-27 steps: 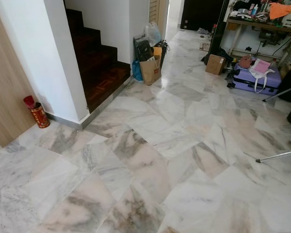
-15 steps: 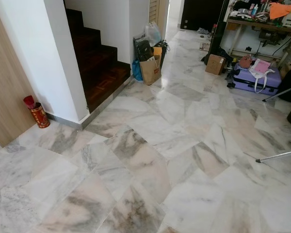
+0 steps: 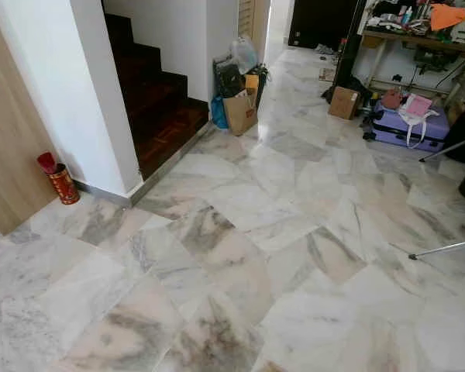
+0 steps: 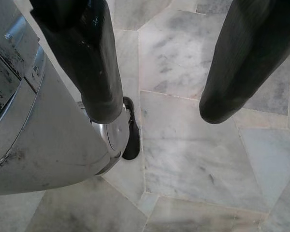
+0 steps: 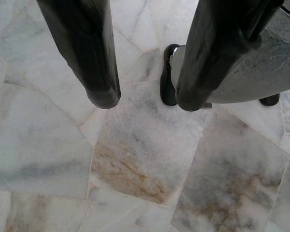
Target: Move the pillow to the sofa from floor
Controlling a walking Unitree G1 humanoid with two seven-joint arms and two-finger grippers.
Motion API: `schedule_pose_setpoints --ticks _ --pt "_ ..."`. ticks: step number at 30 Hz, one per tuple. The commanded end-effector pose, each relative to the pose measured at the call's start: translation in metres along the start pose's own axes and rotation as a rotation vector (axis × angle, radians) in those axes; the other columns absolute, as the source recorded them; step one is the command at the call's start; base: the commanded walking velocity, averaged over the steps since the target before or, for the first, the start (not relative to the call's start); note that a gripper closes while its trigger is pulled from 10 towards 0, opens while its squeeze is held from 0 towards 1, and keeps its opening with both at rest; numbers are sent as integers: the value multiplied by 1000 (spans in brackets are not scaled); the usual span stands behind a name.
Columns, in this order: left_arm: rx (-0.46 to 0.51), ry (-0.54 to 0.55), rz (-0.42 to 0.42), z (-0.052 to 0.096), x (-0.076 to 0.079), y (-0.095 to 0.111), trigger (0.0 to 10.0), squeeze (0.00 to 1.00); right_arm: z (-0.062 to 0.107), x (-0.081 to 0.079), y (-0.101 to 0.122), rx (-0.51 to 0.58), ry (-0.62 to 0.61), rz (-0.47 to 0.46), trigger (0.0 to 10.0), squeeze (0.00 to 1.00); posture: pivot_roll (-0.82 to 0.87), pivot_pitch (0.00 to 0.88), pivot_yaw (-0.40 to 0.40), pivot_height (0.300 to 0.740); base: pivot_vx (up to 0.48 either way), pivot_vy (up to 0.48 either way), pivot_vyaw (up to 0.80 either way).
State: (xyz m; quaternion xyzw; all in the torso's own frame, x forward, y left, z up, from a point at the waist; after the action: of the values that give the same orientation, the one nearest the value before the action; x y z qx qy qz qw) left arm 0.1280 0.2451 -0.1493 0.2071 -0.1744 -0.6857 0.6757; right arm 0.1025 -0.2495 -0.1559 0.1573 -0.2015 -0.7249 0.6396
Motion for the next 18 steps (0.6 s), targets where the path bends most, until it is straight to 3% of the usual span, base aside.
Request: schedule_pose_setpoints --ticks 1,10,18 --pt "69 28 -15 -20 -4 78 10000 0 -28 -49 90 91 16 -84 10000 0 54 0 -13 740 0 0 0" --pt "69 28 -15 -20 -4 78 10000 0 -28 -49 90 91 16 -84 10000 0 54 0 -13 740 0 0 0" --pt "115 37 -65 -19 -8 88 10000 0 -28 -52 89 98 32 -106 10000 0 45 0 7 740 0 0 0"
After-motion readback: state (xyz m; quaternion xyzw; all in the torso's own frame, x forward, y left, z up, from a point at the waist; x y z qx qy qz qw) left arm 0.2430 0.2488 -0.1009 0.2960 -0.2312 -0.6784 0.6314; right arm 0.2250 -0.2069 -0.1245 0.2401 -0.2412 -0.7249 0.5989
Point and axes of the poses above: a point about 5 cm out from each wrist's last joint towards the gripper, its own z axis pointing back from the gripper into the wrist, its own y axis along the axis of the wrist's last joint, x = y × z, the point moved 6 cm from there along -z, pointing out of the wrist towards the gripper, and after that the axes turned 4 degrees about z, right-handed, at the moved point
